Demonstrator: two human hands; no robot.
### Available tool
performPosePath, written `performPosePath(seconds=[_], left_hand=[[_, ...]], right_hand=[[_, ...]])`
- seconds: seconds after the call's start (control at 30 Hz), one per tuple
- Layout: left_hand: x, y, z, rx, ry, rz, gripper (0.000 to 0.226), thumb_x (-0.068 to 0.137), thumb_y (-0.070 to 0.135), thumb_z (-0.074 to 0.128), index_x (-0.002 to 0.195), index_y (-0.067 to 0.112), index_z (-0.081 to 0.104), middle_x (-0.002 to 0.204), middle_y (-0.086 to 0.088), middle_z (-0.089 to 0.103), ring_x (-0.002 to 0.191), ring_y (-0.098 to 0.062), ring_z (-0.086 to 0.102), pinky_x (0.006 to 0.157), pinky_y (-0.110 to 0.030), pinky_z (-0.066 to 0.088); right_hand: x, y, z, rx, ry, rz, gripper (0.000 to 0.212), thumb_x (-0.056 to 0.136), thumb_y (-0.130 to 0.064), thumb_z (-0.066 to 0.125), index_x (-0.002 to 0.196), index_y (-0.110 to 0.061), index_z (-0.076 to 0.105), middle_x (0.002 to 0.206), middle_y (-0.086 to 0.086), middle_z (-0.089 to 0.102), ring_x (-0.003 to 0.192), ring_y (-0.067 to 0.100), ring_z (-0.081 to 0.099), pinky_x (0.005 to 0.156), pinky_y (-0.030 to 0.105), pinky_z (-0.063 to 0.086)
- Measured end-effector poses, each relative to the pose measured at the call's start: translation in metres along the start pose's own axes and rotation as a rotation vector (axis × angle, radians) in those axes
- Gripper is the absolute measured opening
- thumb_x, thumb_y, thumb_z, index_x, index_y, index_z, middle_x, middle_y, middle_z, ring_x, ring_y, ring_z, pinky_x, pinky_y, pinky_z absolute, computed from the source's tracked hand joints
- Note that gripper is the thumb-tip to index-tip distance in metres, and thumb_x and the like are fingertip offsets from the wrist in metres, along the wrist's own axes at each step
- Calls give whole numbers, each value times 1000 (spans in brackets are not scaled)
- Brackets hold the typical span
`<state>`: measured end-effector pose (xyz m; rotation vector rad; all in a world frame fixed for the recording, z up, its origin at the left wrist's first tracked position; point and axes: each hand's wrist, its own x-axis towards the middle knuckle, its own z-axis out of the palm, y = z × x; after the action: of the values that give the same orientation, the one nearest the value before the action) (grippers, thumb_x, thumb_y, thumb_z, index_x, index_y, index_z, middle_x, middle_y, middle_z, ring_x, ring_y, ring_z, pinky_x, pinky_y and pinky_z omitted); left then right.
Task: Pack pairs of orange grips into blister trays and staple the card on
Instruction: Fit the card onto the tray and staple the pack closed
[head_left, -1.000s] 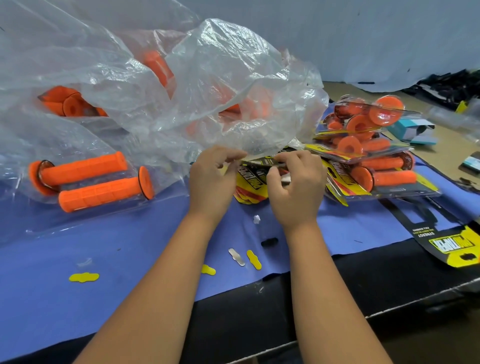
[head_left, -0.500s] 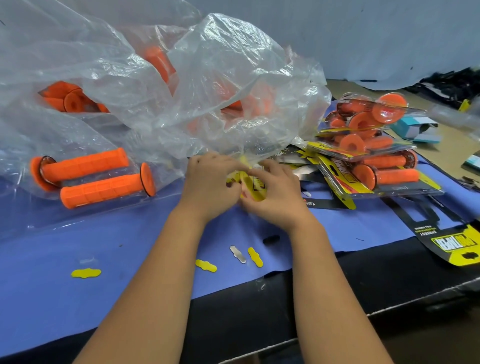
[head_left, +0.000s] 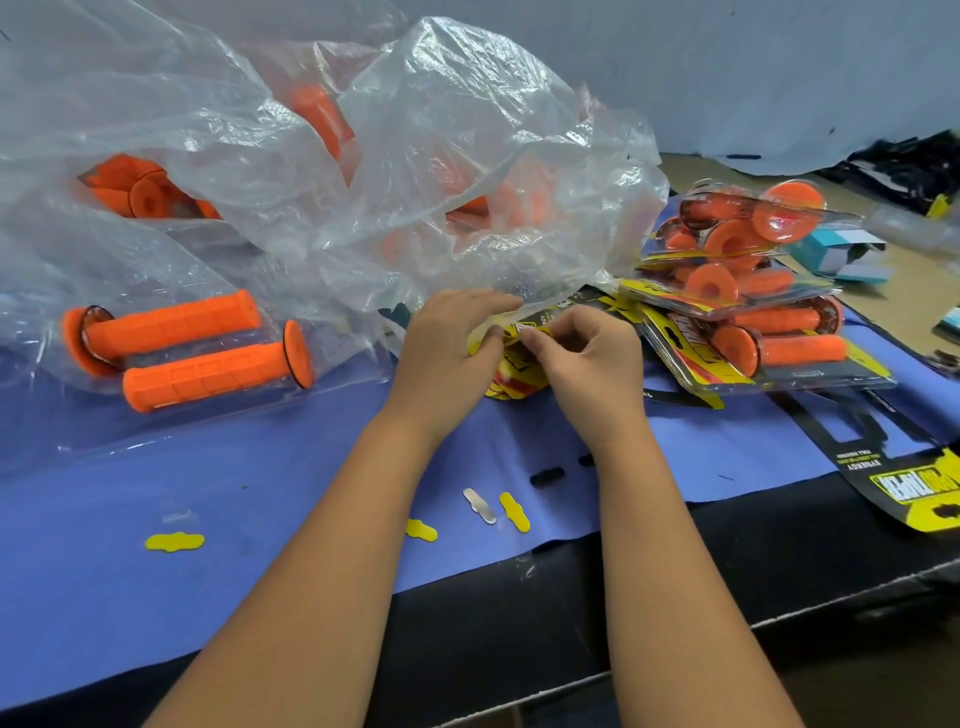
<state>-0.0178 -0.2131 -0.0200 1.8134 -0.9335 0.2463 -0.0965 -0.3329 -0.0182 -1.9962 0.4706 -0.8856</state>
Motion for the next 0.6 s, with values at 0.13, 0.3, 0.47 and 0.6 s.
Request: performPosePath(seconds=[0.13,0.3,0.47,0.6], left_hand=[[-1,8,-3,-5,-169,-4,41,74,12,50,105,20,75,100,4,71,102,-18,58,96,-29,43],[-1,9,-4,-136,-165,-61,28,79,20,53,91,15,78,83,-2,72,86,-16,61,80,-33,48],[0,9,-5,-319,-156,-193,24,80,24,53,88,23,76,76,16,68,88,-3,59,81,-19,44],[2,2,-2,-114,-194,-111,10,81,20,67,85,28,72,87,10,67,95,-8,58,85,-25,46]], right_hand=[[-1,-7,-5,145,-99,10,33,76,-7,80,56,-8,54,53,-6,52,54,7,42,52,22,36],[-2,-13,-10,137,-88,-100,32,84,-11,75,62,3,57,54,0,49,52,5,37,51,19,33],[-5,-15,-9,-50,56,-241,28,88,-17,71,64,-13,57,56,-9,51,55,8,44,55,22,35],[-7,-15,-2,-327,236,-505,26,87,-15,70,66,-3,60,64,8,58,63,28,52,59,37,41]])
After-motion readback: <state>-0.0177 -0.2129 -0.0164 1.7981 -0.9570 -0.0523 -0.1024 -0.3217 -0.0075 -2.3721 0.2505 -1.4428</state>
